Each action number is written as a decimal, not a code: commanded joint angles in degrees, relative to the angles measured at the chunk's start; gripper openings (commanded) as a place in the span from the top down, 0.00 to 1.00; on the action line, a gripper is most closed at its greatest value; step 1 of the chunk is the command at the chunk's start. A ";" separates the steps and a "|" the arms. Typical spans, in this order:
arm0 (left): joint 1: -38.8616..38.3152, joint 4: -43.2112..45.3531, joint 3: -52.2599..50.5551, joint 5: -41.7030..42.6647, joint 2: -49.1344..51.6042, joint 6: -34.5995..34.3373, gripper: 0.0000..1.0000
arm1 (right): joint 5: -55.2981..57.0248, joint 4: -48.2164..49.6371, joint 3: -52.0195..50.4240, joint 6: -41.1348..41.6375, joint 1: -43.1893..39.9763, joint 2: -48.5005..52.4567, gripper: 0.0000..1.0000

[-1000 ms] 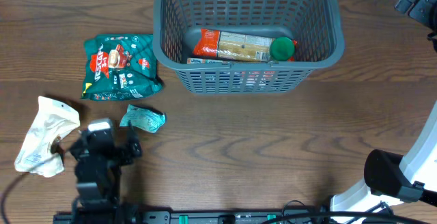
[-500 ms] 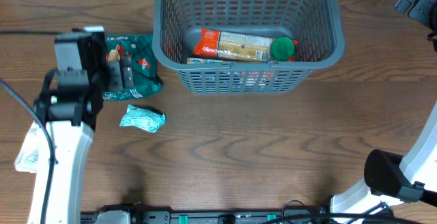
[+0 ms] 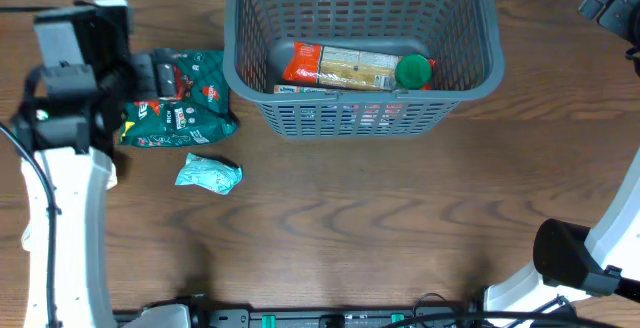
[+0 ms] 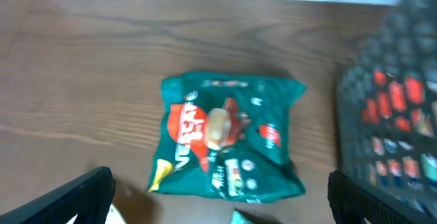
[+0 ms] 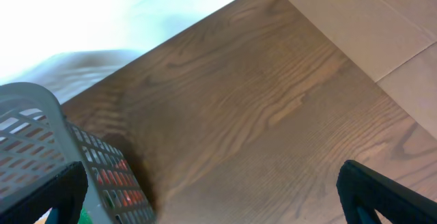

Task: Pack container
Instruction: 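Reach the left gripper forward to the green coffee pouch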

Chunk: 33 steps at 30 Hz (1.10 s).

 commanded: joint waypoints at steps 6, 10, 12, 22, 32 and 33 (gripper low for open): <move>4.59 -2.05 4.11 8.48 12.48 1.46 0.02 | 0.04 -0.09 0.02 0.96 -0.04 -0.09 0.01; 4.70 -1.36 4.11 8.46 18.93 1.49 0.02 | 0.02 -0.09 0.02 0.96 -0.04 -0.09 0.01; 4.63 -1.33 4.11 8.46 22.34 1.49 0.02 | 0.04 -0.09 0.02 0.96 -0.04 -0.09 0.01; 4.63 2.43 4.11 8.48 34.16 1.57 0.02 | 0.02 -0.09 0.02 0.96 -0.04 -0.09 0.01; 4.13 1.79 3.96 8.50 41.86 1.73 0.02 | 0.04 -0.09 0.02 0.96 -0.04 -0.09 0.01; 3.91 1.60 3.96 8.50 42.42 1.73 0.02 | 0.02 -0.09 0.02 0.96 -0.04 -0.09 0.01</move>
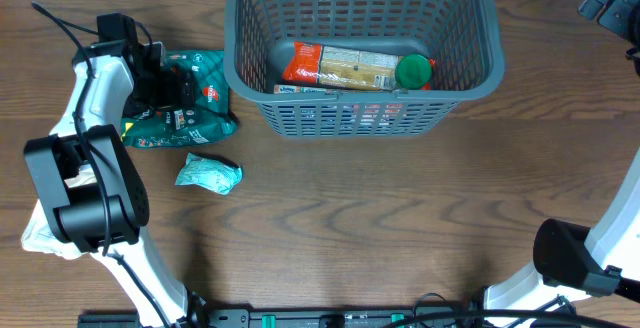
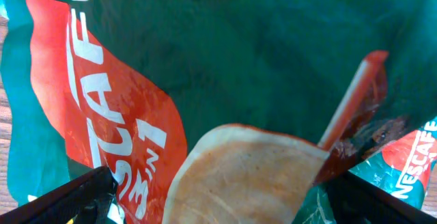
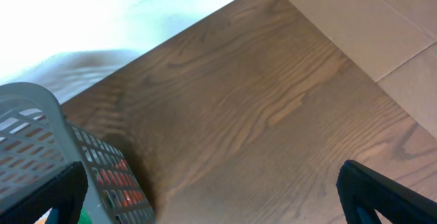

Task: Pack container
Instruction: 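Reach the left gripper forward to the green coffee pouch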

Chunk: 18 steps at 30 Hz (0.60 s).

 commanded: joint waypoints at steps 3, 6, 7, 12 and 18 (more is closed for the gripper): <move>-1.38 -1.70 -0.04 0.42 4.76 0.98 0.13 | 0.04 -0.09 0.02 0.96 -0.04 -0.09 0.01; -2.38 -2.97 -0.07 0.42 5.33 0.96 0.94 | 0.04 -0.09 0.02 0.96 -0.04 -0.09 0.01; -2.69 -3.17 -0.15 0.42 5.33 0.98 0.94 | 0.04 -0.09 0.02 0.96 -0.04 -0.09 0.01; -4.11 -3.54 -0.20 0.44 5.29 0.96 0.94 | 0.04 -0.09 0.02 0.96 -0.04 -0.09 0.01; -4.28 -4.87 -0.02 0.37 1.81 1.20 0.94 | 0.02 -0.09 0.02 0.96 -0.04 -0.09 0.01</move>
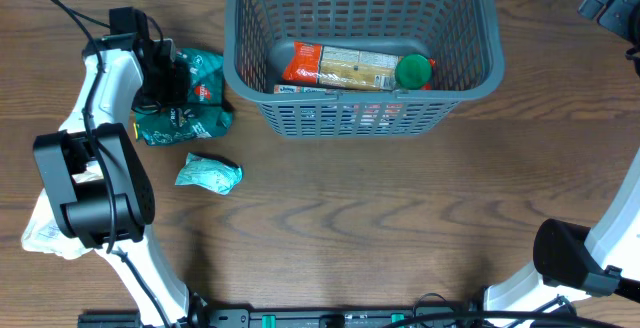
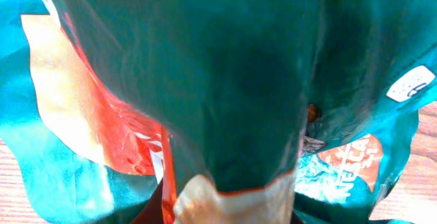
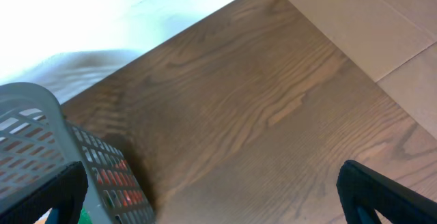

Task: Pack container
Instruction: 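Reach the left gripper forward to the green coffee pouch, then grasp the green coffee pouch and carry it over the basket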

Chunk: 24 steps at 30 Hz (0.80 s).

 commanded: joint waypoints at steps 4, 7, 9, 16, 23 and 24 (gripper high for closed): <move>-0.35 -1.66 -1.31 1.99 -5.31 -0.04 0.94 | 0.02 -0.09 0.02 0.96 -0.04 -0.07 0.01; 0.83 -1.49 1.05 1.81 -11.32 -1.90 0.94 | 0.02 -0.09 0.02 0.96 -0.04 -0.07 0.01; 1.70 -1.33 3.17 1.62 -15.65 -2.08 0.94 | 0.02 -0.09 0.02 0.96 -0.04 -0.07 0.01; 3.10 -1.38 12.44 -1.60 -29.29 -2.05 0.94 | 0.02 -0.09 0.02 0.96 -0.04 -0.07 0.01; 0.55 -1.03 19.21 6.45 -37.77 -1.77 0.94 | 0.04 -0.09 0.02 0.96 -0.04 -0.07 0.01; -0.28 -0.57 19.58 9.88 -38.64 -1.27 0.94 | 0.02 -0.09 0.02 0.96 -0.04 -0.07 0.01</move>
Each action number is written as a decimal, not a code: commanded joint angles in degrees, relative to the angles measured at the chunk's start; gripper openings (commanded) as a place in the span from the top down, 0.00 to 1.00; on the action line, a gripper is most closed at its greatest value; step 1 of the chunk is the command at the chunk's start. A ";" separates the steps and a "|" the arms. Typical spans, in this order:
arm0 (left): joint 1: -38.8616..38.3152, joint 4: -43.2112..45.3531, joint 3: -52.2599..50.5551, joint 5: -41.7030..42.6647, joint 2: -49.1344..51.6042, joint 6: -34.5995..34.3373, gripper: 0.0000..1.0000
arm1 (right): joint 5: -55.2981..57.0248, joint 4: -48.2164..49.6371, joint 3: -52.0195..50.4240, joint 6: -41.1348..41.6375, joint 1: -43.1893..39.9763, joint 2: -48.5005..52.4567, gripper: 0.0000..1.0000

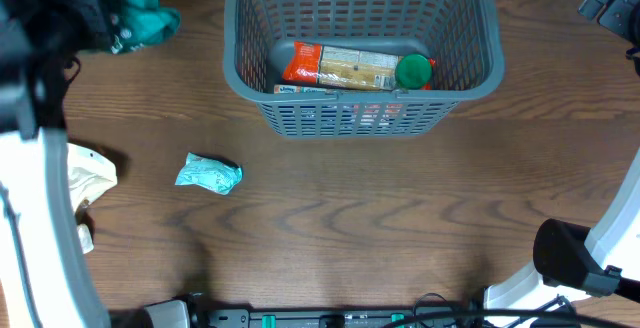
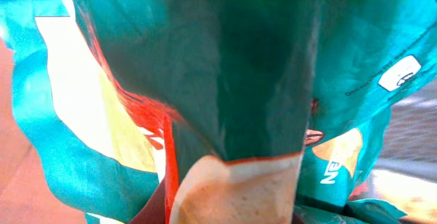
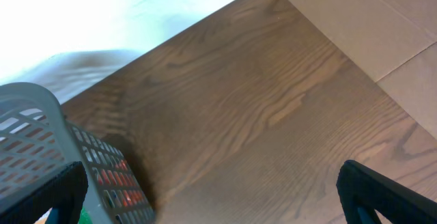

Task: Pack container
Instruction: 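Grasp the green coffee pouch and carry it over the basket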

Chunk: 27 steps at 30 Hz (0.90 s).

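A green Nescafe bag (image 1: pixel 143 10) hangs in the air at the far left of the overhead view, left of the grey basket (image 1: pixel 480 78), with my left gripper (image 1: pixel 98 16) shut on it. The bag (image 2: pixel 205 80) fills the left wrist view and hides the fingers. Inside the basket lie a long orange and beige packet (image 1: pixel 340 66) and a green-capped item (image 1: pixel 414 71). A small teal packet (image 1: pixel 208 173) lies on the table in front of the basket's left corner. My right gripper (image 3: pixel 218 207) stands open and empty over bare table, right of the basket's corner (image 3: pixel 41 135).
A cream crumpled bag (image 1: pixel 88 173) lies at the left edge beside the left arm. The wooden table (image 1: pixel 400 218) stretches in front of the basket. The right arm's base (image 1: pixel 575 258) stands at the bottom right, and a cardboard surface (image 3: pixel 369 26) lies beyond the table's right edge.
My left gripper has moved up and toward the far left corner with the green bag, which is now off the table. The right arm has not moved.
My left gripper was open above the green bag lying left of the basket. Then it was down on the bag, still open around it. Then it was shut on the bag at the table, and now holds it lifted clear.
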 commanded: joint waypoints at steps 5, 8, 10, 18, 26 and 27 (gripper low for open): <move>-7.65 5.33 2.21 22.34 -3.56 2.60 0.94 | 0.04 -0.09 0.02 0.96 -0.04 -0.09 0.01; -12.59 8.70 2.21 26.21 -2.89 4.39 0.94 | 0.02 -0.09 0.02 0.96 -0.04 -0.09 0.01; -15.76 11.26 2.21 26.21 -1.97 4.66 0.94 | 0.02 -0.09 0.02 0.96 -0.04 -0.09 0.01; -25.31 19.58 2.21 26.01 6.36 3.52 0.94 | 0.02 -0.09 0.02 0.96 -0.04 -0.09 0.01; -29.92 24.04 2.21 25.97 19.32 2.62 0.94 | 0.04 -0.09 0.02 0.96 -0.04 -0.09 0.01; -30.16 24.72 2.21 25.97 20.72 2.05 0.94 | 0.04 -0.09 0.02 0.96 -0.04 -0.09 0.01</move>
